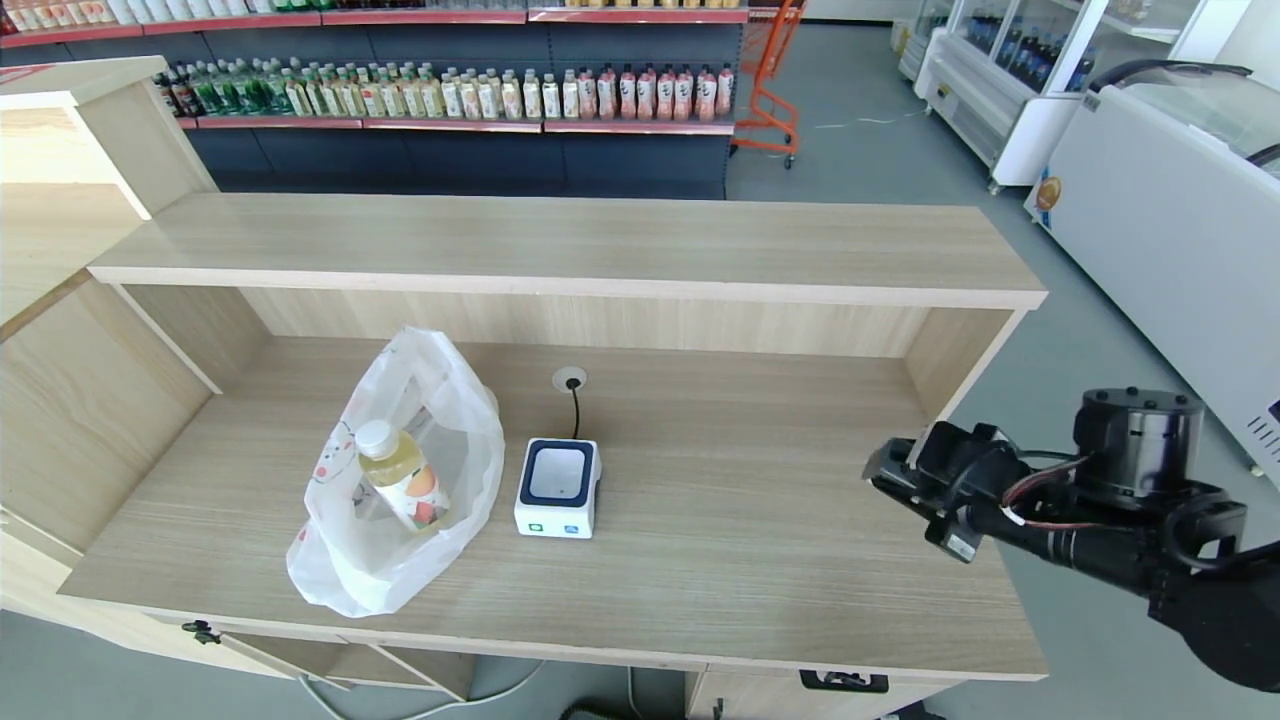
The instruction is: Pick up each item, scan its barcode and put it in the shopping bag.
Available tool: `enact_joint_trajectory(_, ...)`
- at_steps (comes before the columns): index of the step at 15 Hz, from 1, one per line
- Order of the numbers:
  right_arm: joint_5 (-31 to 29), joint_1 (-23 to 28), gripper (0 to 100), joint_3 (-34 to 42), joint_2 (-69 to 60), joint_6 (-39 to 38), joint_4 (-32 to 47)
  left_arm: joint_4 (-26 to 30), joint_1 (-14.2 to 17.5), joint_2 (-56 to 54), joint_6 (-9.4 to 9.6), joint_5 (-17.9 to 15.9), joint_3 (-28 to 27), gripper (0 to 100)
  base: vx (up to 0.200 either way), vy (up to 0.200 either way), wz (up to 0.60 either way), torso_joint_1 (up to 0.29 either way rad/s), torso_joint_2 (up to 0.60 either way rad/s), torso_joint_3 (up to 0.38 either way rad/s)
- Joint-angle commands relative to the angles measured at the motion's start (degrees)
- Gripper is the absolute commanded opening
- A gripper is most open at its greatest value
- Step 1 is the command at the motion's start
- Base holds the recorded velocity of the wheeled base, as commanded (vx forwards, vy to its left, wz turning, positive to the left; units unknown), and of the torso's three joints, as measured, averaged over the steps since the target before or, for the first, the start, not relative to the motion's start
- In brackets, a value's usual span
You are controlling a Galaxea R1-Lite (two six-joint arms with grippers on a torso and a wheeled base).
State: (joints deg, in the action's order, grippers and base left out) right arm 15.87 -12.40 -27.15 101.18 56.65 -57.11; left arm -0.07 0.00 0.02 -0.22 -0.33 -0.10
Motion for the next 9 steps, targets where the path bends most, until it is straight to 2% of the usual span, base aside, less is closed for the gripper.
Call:
enact_joint_trajectory(1, 14.5, 0.8, 0, 1.7, -6.8, 21.1, 0.1, 0.0, 0.0, 0.0, -0.04, 0.0, 0.0, 100, 0.0, 0.0, 0.0, 0.0, 0.0, 0.0)
enact_joint_trajectory(2, 21.2, 0.4, 0, 1.7, -6.5, 35.6, 1.0, 0.0, 0.0, 0.0, -0.04, 0.0, 0.0, 100, 0.0, 0.0, 0.0, 0.0, 0.0, 0.0)
enact_joint_trajectory(3, 23.9, -0.2, 0, 1.6, -6.4, 41.1, 1.6, 0.0, 0.0, 0.0, -0.04, 0.0, 0.0, 100, 0.0, 0.0, 0.0, 0.0, 0.0, 0.0)
enact_joint_trajectory(4, 31.6, -2.6, 0, 1.7, -6.4, 60.9, 5.8, 0.0, 0.0, 0.0, -0.04, 0.0, 0.0, 100, 0.0, 0.0, 0.0, 0.0, 0.0, 0.0)
enact_joint_trajectory(6, 33.3, -7.0, 0, 1.5, -6.7, 83.4, 19.9, 0.0, 0.0, 0.0, -0.04, 0.0, 0.0, 100, 0.0, 0.0, 0.0, 0.0, 0.0, 0.0)
enact_joint_trajectory(7, 33.3, -8.8, 0, 1.3, -6.8, 88.5, 25.9, 0.0, 0.0, 0.0, -0.04, 0.0, 0.0, 100, 0.0, 0.0, 0.0, 0.0, 0.0, 0.0)
enact_joint_trajectory(8, 33.4, -10.7, 0, 1.2, -6.8, 90.8, 28.5, 0.0, 0.0, 0.0, -0.04, 0.0, 0.0, 100, 0.0, 0.0, 0.0, 0.0, 0.0, 0.0)
enact_joint_trajectory(9, 33.8, -14.9, 0, 1.2, -7.0, 92.9, 29.1, 0.0, 0.0, 0.0, -0.04, 0.0, 0.0, 100, 0.0, 0.0, 0.0, 0.0, 0.0, 0.0)
